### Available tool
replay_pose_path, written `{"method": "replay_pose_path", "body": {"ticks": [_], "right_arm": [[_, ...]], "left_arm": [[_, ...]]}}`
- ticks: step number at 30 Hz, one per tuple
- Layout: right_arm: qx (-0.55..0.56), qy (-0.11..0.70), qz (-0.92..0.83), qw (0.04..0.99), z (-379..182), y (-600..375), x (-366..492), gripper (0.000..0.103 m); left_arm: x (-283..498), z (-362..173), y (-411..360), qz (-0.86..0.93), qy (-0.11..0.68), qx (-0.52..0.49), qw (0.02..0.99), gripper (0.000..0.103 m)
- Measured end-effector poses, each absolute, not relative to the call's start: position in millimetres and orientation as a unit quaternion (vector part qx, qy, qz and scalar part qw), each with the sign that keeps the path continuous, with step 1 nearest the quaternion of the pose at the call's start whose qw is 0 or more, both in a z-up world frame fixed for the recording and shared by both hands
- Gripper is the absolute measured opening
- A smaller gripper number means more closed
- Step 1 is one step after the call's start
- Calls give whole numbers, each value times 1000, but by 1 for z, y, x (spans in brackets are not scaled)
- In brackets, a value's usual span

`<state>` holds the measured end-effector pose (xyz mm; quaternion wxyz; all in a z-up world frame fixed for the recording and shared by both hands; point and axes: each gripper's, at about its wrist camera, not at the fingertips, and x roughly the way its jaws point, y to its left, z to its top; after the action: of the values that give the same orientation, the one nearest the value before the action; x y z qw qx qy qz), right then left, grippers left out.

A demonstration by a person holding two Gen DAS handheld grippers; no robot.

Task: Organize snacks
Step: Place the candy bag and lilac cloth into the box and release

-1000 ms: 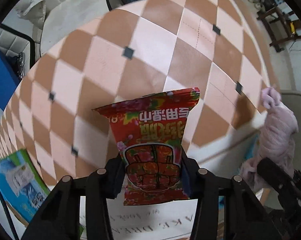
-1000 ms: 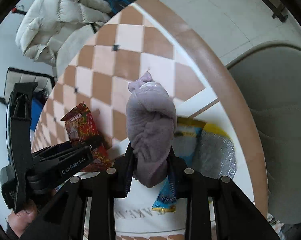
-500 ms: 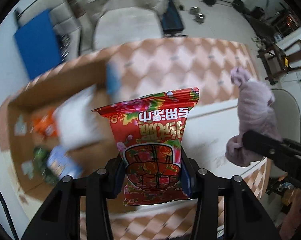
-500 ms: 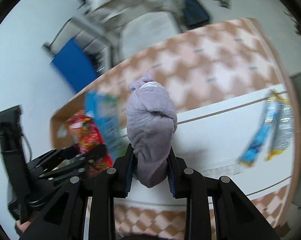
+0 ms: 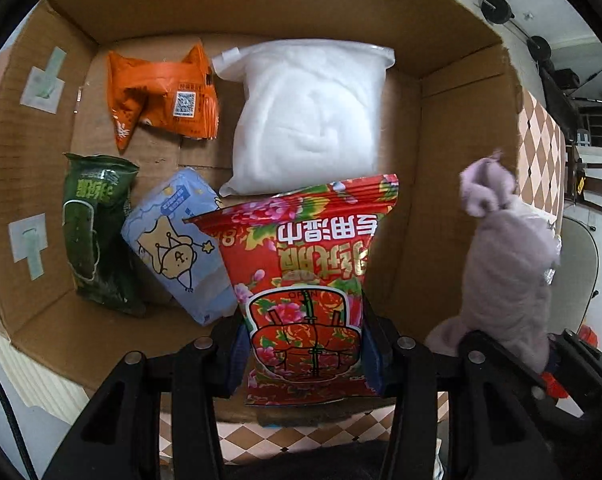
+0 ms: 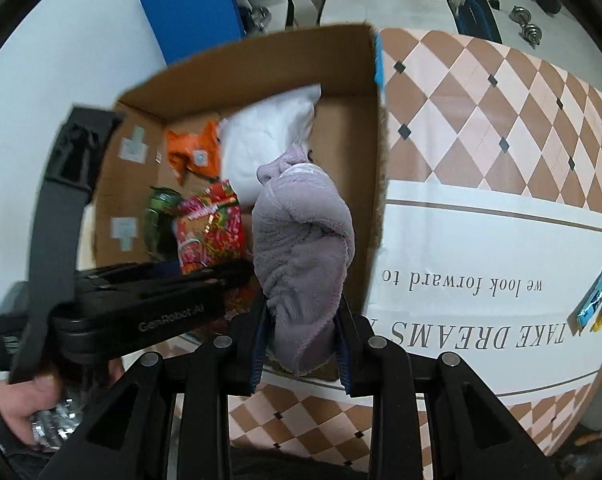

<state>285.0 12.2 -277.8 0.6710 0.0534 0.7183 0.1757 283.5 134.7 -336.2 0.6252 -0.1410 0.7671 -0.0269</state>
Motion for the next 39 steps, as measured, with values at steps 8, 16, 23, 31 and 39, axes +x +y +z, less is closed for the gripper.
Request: {"method": "replay_pose_path", "body": {"ticks": [8,16,23,31,39], "right_arm": [[40,738,160,654,-292,17,291,64],[25,728,148,669,-274,14,286,67],[31,718,140,681,-259,14,274,67],[24,695,130,706,-243,23,251,75],[8,673,123,730,-226,29,233,96]], "left_arm": [[291,-323,141,-43,762,-168,624,64],[286,-288,165,-30,729,-142,669,65],[259,-257,180,18,682,-75,727,65],[231,-234,192,53,650,-48,757,65],[208,-214,205,80,623,-43,777,93]]}}
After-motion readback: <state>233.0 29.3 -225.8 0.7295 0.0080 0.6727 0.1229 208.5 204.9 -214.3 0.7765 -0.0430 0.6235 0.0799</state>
